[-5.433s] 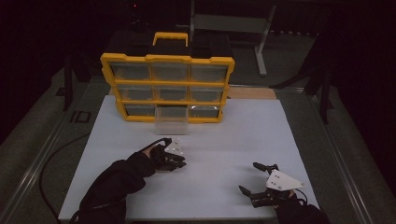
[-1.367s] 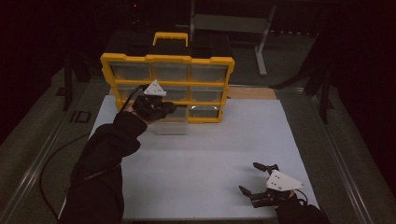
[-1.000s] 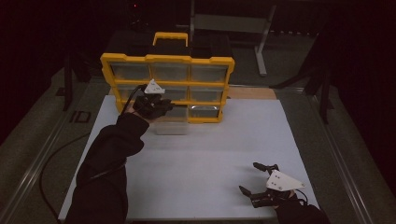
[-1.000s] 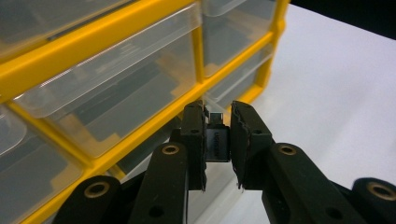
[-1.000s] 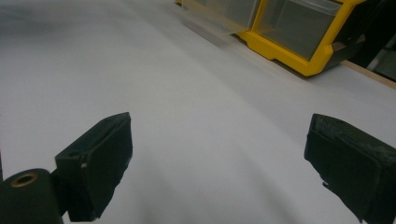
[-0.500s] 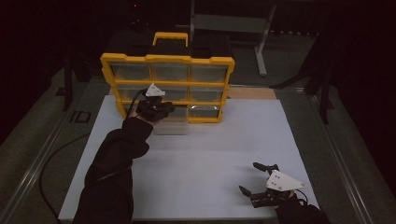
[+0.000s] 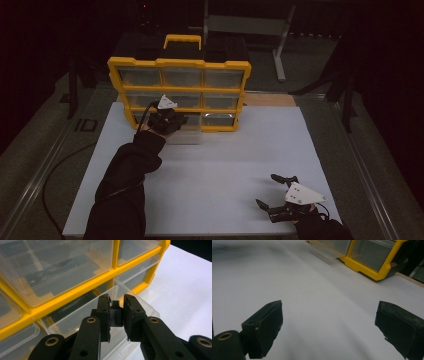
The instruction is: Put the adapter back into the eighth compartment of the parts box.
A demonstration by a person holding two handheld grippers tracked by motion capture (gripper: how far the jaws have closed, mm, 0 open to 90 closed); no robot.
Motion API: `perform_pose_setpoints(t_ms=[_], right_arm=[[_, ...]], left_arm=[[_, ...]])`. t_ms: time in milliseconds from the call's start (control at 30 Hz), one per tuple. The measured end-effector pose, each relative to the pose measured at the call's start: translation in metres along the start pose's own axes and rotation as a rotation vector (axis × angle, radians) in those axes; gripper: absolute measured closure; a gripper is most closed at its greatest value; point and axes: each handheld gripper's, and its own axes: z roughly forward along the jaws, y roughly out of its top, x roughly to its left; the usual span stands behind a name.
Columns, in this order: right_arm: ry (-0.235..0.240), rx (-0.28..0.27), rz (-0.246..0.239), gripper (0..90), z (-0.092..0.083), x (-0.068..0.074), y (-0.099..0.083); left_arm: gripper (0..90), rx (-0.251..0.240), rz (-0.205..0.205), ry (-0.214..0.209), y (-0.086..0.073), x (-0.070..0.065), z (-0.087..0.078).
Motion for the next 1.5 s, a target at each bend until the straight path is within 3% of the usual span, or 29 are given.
perform_pose_setpoints(t_ms=[267, 600, 1000, 1267, 1333, 1500], right_arm=[[0.0, -0.002, -0.002, 7.9, 0.0, 0.0, 0.0], [0.001, 0.0, -0.001, 7.9, 0.0, 0.0, 0.0], [0.001, 0.002, 0.0, 7.9, 0.0, 0.0, 0.0], [0.001, 0.003, -0.001, 7.9, 0.0, 0.0, 0.0], [0.0, 0.002, 0.0, 7.9, 0.0, 0.0, 0.0], [0.001, 0.003, -0.002, 7.9, 0.0, 0.0, 0.0]], left_arm=[[75.2, 0.015, -0.001, 0.002, -0.004, 0.0, 0.005], [75.2, 0.074, -0.005, 0.032, -0.005, -0.002, 0.014], [74.7, 0.091, -0.03, 0.03, 0.0, -0.001, 0.011], [59.3, 0.073, -0.036, 0.03, 0.003, -0.004, 0.005], [56.4, 0.065, -0.02, 0.034, 0.003, -0.008, 0.002], [39.5, 0.061, -0.017, 0.063, 0.004, -0.011, -0.003]])
